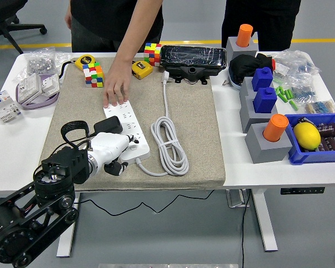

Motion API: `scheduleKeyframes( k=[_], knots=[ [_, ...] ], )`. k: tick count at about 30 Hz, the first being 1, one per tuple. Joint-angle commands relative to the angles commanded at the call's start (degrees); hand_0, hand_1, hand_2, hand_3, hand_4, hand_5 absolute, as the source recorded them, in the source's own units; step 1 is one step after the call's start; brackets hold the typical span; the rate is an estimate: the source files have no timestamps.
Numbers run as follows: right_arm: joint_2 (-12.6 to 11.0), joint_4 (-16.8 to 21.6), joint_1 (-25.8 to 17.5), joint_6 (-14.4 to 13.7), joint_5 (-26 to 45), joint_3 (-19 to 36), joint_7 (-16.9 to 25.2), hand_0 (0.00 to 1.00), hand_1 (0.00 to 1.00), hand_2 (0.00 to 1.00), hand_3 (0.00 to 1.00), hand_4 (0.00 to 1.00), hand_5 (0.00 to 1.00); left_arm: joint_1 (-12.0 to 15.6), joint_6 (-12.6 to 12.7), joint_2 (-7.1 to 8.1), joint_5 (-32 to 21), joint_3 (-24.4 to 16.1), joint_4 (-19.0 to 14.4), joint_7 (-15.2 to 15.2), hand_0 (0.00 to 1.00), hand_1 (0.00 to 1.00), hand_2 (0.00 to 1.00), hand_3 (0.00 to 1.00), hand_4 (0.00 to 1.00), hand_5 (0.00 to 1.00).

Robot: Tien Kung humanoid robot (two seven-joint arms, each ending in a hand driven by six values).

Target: Pick up the plug,place it near the board,insert it into the board,press the button

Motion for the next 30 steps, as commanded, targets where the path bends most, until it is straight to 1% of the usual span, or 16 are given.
scheduleKeyframes(
  k=[13, 30],
  knots=[
    [0.0, 0.0, 0.4, 0.0, 0.2, 0.0, 0.1, 0.781, 0.722, 0.719, 0.751, 0.998, 0.943, -0.3, -0.3, -0.04, -0.1, 0.5, 0.5, -0.3, 0.160, 0.036, 0.118, 0.865, 0.591, 0.002],
    [0.0, 0.0, 0.3, 0.0, 0.1, 0.2, 0.1, 0.781, 0.722, 0.719, 0.750, 0.998, 0.942, -0.3, -0.5, 0.20, 0.0, -0.1, 1.4, -0.7, 0.160, 0.036, 0.118, 0.852, 0.588, 0.002]
  ],
)
